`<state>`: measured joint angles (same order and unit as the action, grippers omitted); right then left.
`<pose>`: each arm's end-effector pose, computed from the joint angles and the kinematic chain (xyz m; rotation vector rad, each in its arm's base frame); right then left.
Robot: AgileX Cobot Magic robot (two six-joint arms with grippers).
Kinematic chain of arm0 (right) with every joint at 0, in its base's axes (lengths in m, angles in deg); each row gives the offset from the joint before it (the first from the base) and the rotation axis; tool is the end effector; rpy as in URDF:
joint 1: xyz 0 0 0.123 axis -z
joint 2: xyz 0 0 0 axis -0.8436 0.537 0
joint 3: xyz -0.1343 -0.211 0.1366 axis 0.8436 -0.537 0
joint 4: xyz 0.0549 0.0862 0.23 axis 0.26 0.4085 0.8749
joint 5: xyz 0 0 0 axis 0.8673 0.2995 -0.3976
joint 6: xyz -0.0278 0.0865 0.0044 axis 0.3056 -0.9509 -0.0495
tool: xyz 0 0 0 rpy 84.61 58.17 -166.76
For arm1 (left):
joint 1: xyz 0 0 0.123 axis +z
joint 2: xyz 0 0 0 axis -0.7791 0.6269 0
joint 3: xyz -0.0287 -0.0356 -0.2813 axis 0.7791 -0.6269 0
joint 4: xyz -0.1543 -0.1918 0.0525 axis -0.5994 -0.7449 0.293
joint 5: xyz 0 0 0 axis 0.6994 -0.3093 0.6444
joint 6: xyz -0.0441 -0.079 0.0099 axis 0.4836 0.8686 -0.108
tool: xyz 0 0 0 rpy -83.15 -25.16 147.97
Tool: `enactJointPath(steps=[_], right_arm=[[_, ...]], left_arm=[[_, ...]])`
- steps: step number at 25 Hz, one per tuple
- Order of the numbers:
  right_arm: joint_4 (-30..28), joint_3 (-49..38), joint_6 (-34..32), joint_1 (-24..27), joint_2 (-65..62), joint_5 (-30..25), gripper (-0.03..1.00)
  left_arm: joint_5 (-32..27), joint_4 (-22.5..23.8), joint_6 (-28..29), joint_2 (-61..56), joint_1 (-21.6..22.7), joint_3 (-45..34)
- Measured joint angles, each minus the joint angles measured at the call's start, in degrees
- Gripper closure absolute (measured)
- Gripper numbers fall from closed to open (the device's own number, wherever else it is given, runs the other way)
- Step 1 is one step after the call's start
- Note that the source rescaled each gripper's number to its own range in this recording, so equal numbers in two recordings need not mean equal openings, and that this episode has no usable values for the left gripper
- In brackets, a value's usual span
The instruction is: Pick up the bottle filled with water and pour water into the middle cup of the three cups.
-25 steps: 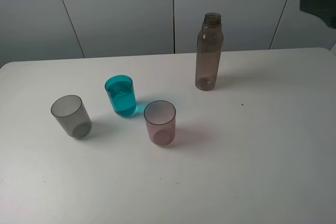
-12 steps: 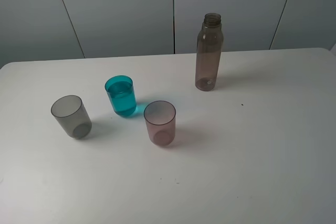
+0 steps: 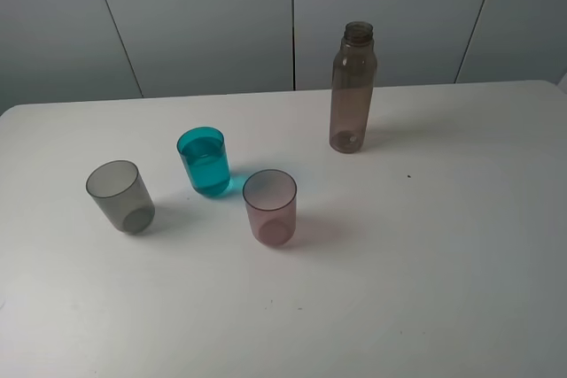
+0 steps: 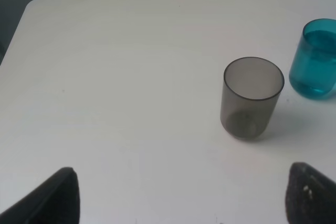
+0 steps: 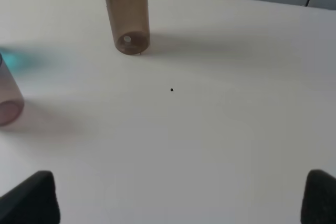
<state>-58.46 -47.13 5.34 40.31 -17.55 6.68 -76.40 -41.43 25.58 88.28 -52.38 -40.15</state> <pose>0.0018 -0.0044 0.2803 -0.2610 2.1015 0.1402 -0.0077 0.0015 0.2784 -0.0029 2.0499 -0.0075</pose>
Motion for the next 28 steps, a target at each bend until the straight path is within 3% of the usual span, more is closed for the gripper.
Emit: enactJointPath(steps=[5, 11, 24, 28], right_arm=[[-0.1, -0.4, 1.0, 0.0, -3.1, -0.1, -0.03], [6.0, -0.4, 1.3, 0.0, -3.2, -0.1, -0.03], [3.8, -0.4, -1.8, 0.0, -3.3, -0.1, -0.03], [2.7, -0.4, -3.5, 2.7, -3.3, -0.1, -0.03]], left_arm=[[0.0, 0.0, 0.0, 0.0, 0.0, 0.0], [0.0, 0.0, 0.0, 0.0, 0.0, 0.0], [0.0, 0.0, 0.0, 0.0, 0.0, 0.0], [0.0, 0.0, 0.0, 0.0, 0.0, 0.0]])
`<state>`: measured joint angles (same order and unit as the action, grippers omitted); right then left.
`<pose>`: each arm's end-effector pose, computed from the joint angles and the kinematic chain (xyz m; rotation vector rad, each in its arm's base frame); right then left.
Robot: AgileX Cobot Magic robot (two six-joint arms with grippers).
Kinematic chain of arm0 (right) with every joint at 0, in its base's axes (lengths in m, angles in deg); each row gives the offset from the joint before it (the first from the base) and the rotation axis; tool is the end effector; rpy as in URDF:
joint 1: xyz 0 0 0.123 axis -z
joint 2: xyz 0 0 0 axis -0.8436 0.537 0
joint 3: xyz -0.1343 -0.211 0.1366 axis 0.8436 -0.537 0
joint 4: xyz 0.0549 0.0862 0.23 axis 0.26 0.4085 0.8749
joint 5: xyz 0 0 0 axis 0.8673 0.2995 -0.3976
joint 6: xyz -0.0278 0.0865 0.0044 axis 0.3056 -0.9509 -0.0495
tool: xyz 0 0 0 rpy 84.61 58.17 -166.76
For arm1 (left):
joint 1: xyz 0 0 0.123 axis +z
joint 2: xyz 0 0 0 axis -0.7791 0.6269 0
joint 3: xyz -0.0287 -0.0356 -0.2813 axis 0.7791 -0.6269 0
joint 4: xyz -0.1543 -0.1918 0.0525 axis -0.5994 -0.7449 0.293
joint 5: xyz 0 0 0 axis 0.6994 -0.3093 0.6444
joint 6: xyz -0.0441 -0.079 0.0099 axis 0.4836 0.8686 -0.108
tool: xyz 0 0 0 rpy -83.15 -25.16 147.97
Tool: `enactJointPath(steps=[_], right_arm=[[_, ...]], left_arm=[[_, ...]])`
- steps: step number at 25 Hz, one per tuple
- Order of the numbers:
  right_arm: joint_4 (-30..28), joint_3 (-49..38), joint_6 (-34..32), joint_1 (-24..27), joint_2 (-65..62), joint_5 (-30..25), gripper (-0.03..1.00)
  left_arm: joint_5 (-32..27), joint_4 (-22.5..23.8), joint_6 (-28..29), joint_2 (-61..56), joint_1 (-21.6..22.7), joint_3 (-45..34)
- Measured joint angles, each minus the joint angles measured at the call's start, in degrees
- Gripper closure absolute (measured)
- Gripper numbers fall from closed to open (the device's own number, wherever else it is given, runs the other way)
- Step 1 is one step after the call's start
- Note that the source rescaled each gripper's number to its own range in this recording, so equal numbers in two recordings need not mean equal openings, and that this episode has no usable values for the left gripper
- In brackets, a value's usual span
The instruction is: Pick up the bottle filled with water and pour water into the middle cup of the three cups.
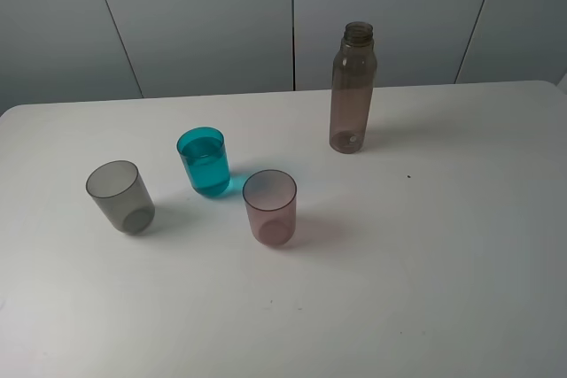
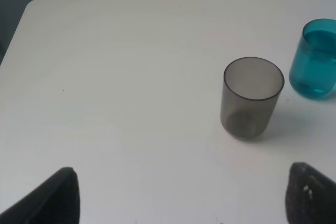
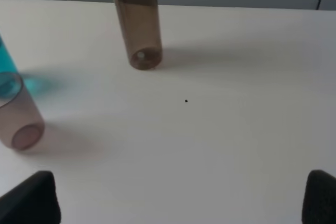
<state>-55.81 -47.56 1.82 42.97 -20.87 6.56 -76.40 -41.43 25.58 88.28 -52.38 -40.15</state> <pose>-0.0073 -0.0029 0.2777 -0.1460 2.0693 0.2122 -0.0077 0.0015 0.2784 -0.0029 2.0499 -0.0075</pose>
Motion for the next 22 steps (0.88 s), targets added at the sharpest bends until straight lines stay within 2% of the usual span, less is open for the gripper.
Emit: enactJointPath(steps=[8, 22], right_arm=[[-0.1, 0.0, -0.2, 12.4, 0.0, 0.0, -0.03], [-0.1, 0.0, -0.1, 13.0, 0.0, 0.0, -0.03]], left_arm=[[0.0, 0.0, 0.0, 0.0, 0.0, 0.0], [0.0, 0.0, 0.0, 0.0, 0.0, 0.0]])
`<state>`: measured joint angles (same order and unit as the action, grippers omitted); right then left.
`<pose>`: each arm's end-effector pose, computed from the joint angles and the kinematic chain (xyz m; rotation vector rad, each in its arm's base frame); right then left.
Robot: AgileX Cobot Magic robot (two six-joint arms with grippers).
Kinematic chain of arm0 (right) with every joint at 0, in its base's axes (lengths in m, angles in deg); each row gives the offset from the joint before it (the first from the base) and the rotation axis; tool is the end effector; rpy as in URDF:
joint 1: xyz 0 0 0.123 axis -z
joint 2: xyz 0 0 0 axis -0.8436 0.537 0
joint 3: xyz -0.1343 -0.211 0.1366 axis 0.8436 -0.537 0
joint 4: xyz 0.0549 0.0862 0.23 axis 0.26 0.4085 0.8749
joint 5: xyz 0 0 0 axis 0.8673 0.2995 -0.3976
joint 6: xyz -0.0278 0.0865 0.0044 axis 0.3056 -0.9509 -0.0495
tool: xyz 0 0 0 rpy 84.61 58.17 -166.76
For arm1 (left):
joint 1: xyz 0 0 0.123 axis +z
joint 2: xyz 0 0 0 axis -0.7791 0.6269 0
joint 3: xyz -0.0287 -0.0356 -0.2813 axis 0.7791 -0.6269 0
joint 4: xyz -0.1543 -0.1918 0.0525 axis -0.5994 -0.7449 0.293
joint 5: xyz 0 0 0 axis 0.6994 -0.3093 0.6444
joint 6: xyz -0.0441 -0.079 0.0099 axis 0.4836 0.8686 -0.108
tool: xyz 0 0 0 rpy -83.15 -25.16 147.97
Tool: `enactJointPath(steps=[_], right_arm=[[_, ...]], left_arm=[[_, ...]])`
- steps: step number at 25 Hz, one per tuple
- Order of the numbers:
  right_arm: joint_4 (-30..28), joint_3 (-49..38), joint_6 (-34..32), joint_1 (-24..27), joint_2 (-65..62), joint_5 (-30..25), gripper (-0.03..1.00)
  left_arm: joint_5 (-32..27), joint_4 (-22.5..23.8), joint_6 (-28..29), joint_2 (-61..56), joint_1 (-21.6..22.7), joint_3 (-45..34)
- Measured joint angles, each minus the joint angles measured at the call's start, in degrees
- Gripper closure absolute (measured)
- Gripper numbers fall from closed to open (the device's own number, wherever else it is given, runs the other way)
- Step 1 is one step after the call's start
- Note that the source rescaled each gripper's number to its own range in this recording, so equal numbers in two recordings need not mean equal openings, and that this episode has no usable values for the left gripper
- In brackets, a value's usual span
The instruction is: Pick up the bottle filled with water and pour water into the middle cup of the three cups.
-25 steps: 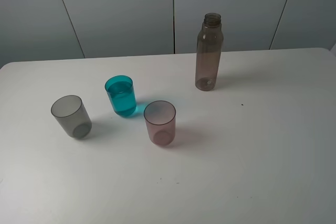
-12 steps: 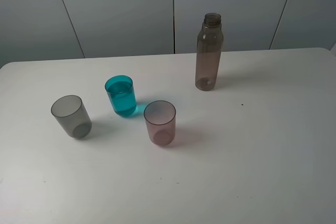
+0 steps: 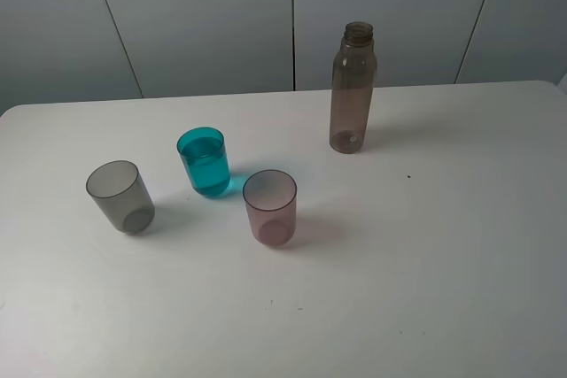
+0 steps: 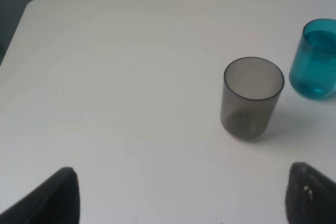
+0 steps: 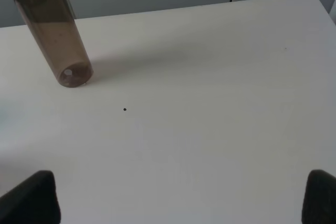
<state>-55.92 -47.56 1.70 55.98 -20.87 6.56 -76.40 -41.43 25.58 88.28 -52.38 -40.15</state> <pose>-0.0078 -0.0013 0.2777 0.0914 2.0663 0.0718 -0.0077 0.0015 0.2784 -0.0029 2.0499 -0.0075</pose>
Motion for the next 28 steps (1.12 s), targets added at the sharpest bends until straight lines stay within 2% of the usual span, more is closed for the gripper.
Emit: enactJointPath(steps=[28], right_arm=[[0.0, 0.0, 0.4, -1.3, 0.0, 0.0, -0.03]], left_arm=[[0.0, 0.0, -0.1, 0.0, 0.0, 0.0]])
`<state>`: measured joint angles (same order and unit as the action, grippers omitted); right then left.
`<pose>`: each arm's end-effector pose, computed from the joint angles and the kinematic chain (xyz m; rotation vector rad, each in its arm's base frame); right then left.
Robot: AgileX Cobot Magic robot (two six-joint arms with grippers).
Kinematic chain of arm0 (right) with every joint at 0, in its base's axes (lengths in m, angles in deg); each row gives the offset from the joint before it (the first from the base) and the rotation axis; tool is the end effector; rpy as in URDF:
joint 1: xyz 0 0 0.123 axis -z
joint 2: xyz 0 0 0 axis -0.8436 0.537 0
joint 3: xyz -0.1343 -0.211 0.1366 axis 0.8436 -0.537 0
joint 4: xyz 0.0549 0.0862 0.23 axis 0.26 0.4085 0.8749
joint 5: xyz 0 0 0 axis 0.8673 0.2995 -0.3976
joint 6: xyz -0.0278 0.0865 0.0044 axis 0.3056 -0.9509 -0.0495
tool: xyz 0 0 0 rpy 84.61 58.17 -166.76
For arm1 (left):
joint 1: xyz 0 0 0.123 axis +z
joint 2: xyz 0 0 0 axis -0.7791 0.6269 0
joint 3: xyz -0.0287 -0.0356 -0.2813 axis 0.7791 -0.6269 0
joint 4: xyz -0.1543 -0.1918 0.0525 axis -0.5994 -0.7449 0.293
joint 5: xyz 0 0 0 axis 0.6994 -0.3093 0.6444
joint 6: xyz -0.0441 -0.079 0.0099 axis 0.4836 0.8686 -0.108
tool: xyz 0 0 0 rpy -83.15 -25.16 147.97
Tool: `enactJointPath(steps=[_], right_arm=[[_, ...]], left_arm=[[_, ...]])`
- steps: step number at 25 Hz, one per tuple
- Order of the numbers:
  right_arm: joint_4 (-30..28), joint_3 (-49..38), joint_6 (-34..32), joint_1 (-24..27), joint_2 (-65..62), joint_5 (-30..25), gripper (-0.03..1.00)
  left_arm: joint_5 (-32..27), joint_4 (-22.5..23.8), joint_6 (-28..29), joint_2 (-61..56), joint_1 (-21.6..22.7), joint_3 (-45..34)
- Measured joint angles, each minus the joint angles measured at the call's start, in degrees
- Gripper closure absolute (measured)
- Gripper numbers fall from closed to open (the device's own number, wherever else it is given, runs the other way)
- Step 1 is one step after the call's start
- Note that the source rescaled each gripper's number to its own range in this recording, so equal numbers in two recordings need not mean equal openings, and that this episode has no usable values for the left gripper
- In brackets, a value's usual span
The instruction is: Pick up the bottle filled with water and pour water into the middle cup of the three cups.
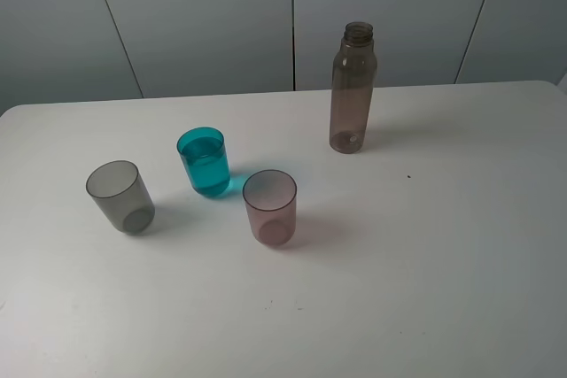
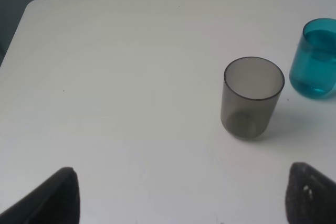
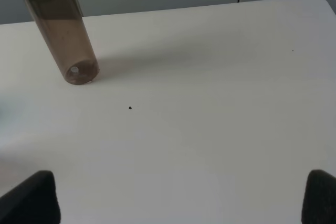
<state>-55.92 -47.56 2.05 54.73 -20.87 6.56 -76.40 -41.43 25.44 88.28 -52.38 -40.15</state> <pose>-0.0078 -0.0015 0.2777 0.0626 2.0676 0.0815 -0.0077 0.0015 0.2784 -0.0004 2.0499 -0.0060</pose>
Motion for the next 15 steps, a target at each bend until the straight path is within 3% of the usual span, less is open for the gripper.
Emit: enactJointPath(steps=[15], right_arm=[[0.0, 0.0, 0.3, 0.0, 0.0, 0.0, -0.03]], left_arm=[[0.0, 0.0, -0.3, 0.0, 0.0, 0.0]])
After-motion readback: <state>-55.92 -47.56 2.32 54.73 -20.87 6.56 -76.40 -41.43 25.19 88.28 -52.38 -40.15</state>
